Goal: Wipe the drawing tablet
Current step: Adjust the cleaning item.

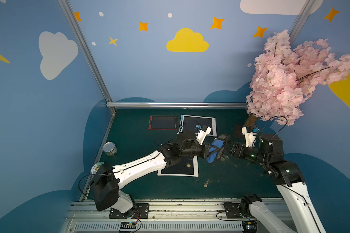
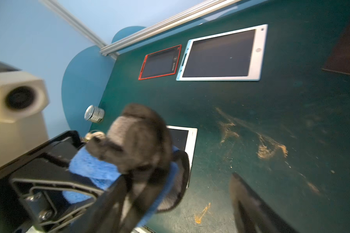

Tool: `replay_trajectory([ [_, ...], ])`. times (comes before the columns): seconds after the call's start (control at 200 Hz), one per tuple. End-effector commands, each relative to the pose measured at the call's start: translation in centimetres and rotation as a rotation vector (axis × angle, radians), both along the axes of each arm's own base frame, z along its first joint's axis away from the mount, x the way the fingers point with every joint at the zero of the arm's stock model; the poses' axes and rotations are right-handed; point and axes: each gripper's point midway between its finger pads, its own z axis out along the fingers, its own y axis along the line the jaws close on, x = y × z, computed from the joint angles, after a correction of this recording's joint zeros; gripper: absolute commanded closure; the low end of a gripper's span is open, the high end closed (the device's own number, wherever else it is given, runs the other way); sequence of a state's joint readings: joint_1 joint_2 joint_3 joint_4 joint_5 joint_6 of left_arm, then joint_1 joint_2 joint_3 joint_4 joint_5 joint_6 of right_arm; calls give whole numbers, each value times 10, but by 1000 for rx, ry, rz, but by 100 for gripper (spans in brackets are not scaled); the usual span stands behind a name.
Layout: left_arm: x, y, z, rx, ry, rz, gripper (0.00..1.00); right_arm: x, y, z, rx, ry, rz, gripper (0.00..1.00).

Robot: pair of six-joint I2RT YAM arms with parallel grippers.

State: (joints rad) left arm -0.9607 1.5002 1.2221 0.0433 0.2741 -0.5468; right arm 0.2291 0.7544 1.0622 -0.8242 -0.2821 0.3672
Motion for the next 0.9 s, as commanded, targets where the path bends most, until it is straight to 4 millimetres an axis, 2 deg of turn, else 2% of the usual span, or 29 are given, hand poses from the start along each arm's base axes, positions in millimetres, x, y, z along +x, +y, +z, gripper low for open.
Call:
replay_trajectory([
  [0.0, 10, 28, -55, 345, -239, -11, 97, -13, -18, -4, -85, 26, -52, 9],
  [0.15, 18, 35, -79, 542, -535, -55, 97, -25, 5, -4, 30, 95, 50, 8],
  [0.335, 13, 20, -78, 639, -999, -127, 97, -34, 39, -8, 269, 205, 149, 7],
  [0.42, -3, 7, -84, 662, -1327, -219, 97, -35, 50, -14, 349, 263, 182, 8],
  [0.47, -16, 2, -95, 679, -1549, -285, 97, -37, 51, -15, 352, 275, 192, 8],
  [0.541, -15, -2, -91, 673, -1803, -208, 97, -37, 47, -16, 325, 272, 179, 8],
  [0.606, -4, -1, -86, 732, -1917, -111, 97, -39, 44, -20, 309, 285, 167, 8],
  [0.656, -4, -1, -94, 774, -1987, -132, 97, -41, 44, -22, 315, 300, 168, 8],
  [0.801, -3, -3, -102, 807, -2047, -154, 97, -45, 49, -34, 369, 364, 176, 8],
  [0.891, -1, -3, -98, 832, -2077, -137, 97, -47, 50, -44, 400, 400, 172, 8],
])
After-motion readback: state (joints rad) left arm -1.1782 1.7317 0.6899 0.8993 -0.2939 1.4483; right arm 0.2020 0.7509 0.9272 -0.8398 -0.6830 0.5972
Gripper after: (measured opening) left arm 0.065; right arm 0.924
